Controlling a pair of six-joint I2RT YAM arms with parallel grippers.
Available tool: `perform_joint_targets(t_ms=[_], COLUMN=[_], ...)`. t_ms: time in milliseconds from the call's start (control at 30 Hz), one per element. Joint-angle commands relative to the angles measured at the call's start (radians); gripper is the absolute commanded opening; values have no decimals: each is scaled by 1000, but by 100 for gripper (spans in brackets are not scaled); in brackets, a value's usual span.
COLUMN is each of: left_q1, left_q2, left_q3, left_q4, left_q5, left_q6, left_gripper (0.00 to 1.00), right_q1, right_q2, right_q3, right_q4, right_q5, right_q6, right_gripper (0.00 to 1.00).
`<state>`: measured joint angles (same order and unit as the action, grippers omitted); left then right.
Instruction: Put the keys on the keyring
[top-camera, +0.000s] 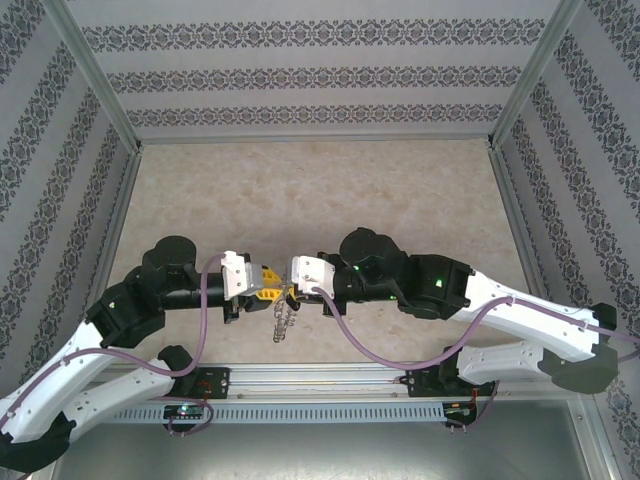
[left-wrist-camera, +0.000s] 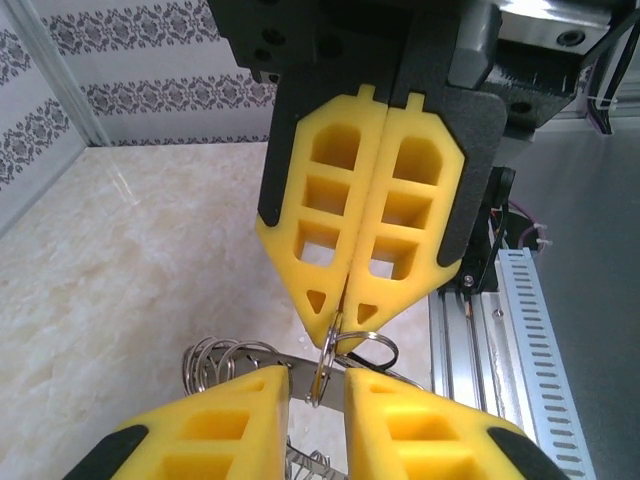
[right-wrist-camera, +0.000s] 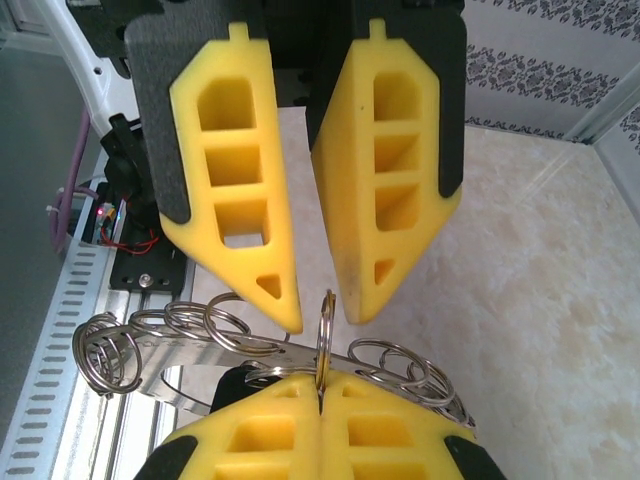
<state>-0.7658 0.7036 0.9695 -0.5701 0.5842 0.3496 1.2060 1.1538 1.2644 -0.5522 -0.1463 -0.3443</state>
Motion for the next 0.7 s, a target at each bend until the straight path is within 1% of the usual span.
perform_joint_targets(t_ms=[0, 300, 333, 400, 533, 600, 667], left_q1=[-9, -9, -9, -10, -9, -9, -9], left_q2=[4, 20, 21, 17, 0, -23, -47], left_q3=[17, 15, 14, 9, -10, -36, -70], left_q4=[-9, 20, 22, 29, 64, 125, 211], left_q5=[25, 40, 42, 45, 54, 68, 87], left_q6=[35, 23, 20, 15, -7, -47, -105], left_gripper=[21, 12, 9, 0, 0, 0, 0], right_q1=[-9, -8, -8, -8, -8, -8, -7], right_q2=[7, 20, 24, 26, 14, 1, -20], right_q3=[41, 49, 51, 52, 43, 32, 8], right_q4=[-1, -20, -24, -30, -17, -5, 20], right_q5=[-13, -12, -10, -8, -11, -13, -19], right_q6=[-13, -14, -16, -17, -16, -10, 1], right_gripper=[0, 0, 0, 0, 0, 1, 10])
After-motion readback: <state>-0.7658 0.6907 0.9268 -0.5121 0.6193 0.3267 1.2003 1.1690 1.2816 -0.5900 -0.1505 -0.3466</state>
